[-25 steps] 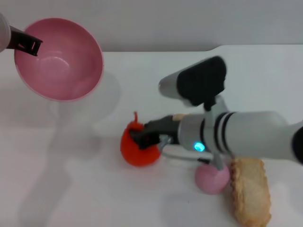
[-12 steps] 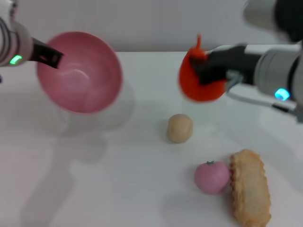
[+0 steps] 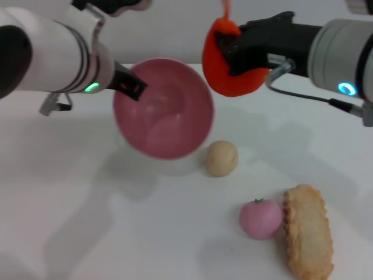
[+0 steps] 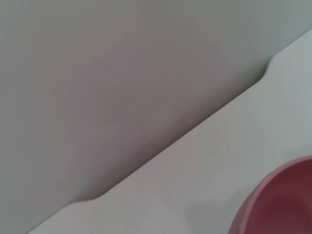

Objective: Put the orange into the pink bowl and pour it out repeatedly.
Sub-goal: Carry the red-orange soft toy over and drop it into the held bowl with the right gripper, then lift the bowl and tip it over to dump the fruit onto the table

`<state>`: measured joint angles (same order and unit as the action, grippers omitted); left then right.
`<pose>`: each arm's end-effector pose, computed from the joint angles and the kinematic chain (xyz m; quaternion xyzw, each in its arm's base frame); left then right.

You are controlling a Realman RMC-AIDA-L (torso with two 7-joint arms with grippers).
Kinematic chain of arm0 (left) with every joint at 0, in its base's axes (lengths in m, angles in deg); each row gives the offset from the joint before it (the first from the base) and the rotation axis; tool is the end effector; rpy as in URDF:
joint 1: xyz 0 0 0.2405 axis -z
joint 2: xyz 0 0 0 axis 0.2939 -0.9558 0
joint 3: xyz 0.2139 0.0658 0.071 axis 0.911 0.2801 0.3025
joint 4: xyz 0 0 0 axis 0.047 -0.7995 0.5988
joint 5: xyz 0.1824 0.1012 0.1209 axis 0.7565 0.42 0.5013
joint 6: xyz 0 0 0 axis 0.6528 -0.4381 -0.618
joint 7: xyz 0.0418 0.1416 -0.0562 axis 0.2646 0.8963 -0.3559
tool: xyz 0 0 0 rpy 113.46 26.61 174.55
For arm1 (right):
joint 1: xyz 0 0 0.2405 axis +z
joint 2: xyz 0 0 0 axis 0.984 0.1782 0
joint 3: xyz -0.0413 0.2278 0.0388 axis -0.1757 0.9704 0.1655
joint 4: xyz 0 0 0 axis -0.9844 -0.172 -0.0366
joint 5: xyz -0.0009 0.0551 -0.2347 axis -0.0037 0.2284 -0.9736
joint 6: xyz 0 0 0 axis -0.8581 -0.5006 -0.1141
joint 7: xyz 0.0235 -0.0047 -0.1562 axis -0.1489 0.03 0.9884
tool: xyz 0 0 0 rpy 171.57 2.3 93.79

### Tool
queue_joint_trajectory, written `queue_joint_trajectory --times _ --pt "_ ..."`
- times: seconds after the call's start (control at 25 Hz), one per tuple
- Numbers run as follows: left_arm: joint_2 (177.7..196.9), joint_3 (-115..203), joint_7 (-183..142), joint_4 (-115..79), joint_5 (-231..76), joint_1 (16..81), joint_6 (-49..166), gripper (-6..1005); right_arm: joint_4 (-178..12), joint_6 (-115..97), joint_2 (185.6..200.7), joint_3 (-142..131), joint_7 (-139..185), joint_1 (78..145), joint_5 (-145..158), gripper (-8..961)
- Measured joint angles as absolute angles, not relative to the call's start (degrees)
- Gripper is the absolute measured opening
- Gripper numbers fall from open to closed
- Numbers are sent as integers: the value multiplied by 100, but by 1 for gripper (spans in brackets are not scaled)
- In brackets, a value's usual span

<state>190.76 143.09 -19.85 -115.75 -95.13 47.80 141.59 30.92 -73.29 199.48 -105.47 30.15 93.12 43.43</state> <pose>-0.0729 0.3800 0.0010 -0.8586 -0.2526 0.1165 0.4307 0.0165 0.3293 0.0141 -0.8904 0.2340 0.1358 0.3660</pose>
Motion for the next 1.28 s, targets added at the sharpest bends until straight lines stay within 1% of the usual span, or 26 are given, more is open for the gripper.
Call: queue_joint_trajectory --times 0.08,0.44,0.68,1.0,1.28 --pt "19085 14389 -1996 -11446 -9705 4919 14016 43 3072 -7312 19947 -10607 3010 9333 4344 55" --pt "19087 14411 -1996 -11418 -9815 4985 13882 43 2568 -7230 19947 -10705 2922 9496 4497 53" --pt "19087 14418 -1963 -11426 -9954 4987 13858 43 2263 -7115 19948 -10713 2919 9568 4495 205" --pt "19086 14491 -1933 -11441 -10027 4988 13852 43 2327 -7098 19948 -10630 2899 9512 4500 388" --pt "19074 14825 -1806 -11510 -9990 4950 13747 43 2147 -7149 19948 -9671 2569 9187 4324 526"
